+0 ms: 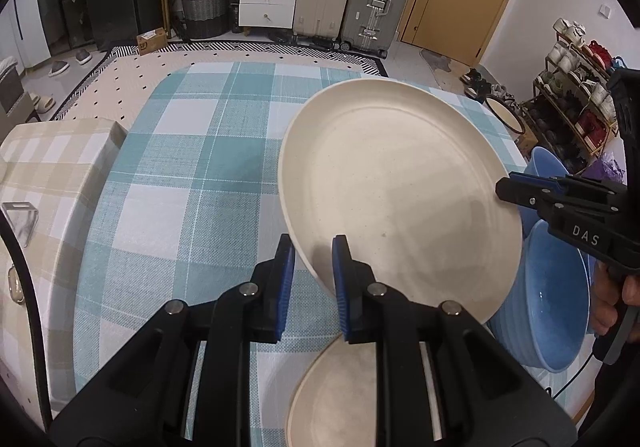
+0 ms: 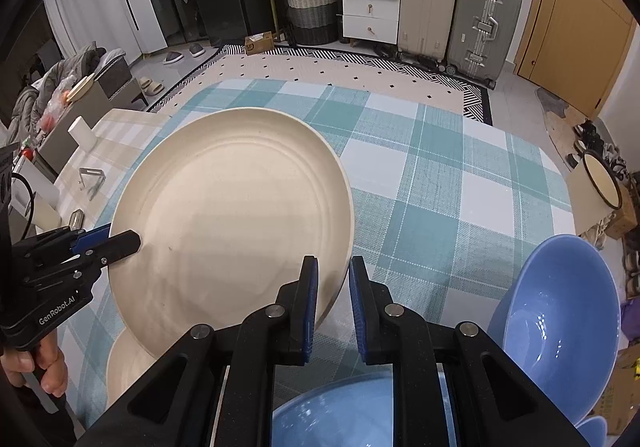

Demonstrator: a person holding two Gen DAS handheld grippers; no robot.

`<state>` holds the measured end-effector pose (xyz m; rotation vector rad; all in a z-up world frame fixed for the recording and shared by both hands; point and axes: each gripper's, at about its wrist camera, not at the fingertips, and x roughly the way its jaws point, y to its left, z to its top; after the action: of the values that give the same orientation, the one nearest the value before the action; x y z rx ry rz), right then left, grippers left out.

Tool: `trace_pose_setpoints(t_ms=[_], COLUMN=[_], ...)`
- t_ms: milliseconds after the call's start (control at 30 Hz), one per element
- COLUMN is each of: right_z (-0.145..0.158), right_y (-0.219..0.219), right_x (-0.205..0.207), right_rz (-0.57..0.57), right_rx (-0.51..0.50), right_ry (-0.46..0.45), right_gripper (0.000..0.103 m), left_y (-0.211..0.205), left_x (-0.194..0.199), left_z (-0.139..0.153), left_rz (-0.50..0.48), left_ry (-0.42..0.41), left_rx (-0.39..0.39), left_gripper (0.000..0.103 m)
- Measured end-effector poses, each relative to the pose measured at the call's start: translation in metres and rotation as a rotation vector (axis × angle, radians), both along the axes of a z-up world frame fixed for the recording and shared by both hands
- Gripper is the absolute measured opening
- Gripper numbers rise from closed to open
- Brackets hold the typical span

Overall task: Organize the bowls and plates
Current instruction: 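Lift the cream plate with both grippers and carry it toward the plate stack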

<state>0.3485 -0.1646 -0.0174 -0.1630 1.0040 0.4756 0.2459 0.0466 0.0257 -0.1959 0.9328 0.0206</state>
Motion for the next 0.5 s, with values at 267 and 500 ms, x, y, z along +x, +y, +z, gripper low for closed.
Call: trace_pose_setpoints(t_ms=[267,500], right_z=[0.012,0.023], right_y=[-0.001,-0.005], right_x=[-0.02,-0.037], right_rz=[0.006,0.007], right_rx=[0.007,0.02], right_ry=[-0.027,-0.049], right_gripper=[0.016,0.016], left_y=[-0.005,-0.008], left_x=[-0.025,-0.041], left_z=[0.017,0.026], left_rz=[0.002,0.0], left_ry=[-0.027,-0.049], left_rx=[0.009,0.009], left_gripper=[0.016,0.016])
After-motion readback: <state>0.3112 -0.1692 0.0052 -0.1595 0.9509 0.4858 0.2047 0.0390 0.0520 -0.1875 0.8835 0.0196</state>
